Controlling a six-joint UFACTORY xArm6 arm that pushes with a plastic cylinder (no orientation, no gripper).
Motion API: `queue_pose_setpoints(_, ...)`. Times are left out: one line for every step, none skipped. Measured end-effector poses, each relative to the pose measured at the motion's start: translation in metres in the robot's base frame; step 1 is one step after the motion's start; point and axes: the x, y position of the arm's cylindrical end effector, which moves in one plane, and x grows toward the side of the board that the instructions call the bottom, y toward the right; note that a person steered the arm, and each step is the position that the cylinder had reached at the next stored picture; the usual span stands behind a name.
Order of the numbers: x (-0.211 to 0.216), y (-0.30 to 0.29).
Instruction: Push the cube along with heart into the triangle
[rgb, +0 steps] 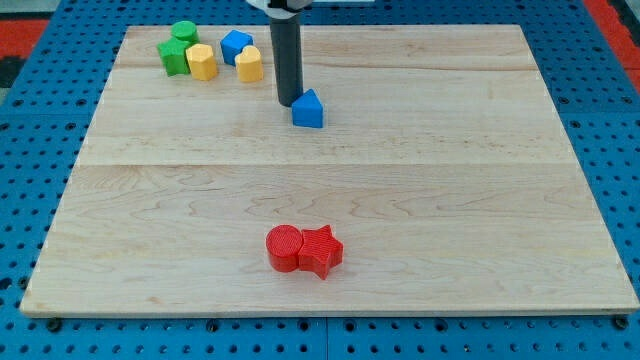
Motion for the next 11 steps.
queue_pose_setpoints(-0.043,0.035)
queue_pose_setpoints(-0.087,0.005)
queue_pose_setpoints(-0.091,-0.054)
queue_pose_setpoints(-0.106,-0.061)
queue_pose_setpoints(-0.136,-0.064)
queue_pose_setpoints(-0.113,-0.122)
queue_pose_setpoints(-0.102,-0.110)
queue_pose_setpoints(-0.086,-0.112)
queue_pose_setpoints(-0.063,-0.077)
queue_pose_setpoints(-0.032,-0.069)
queue_pose_setpoints(0.005,-0.052)
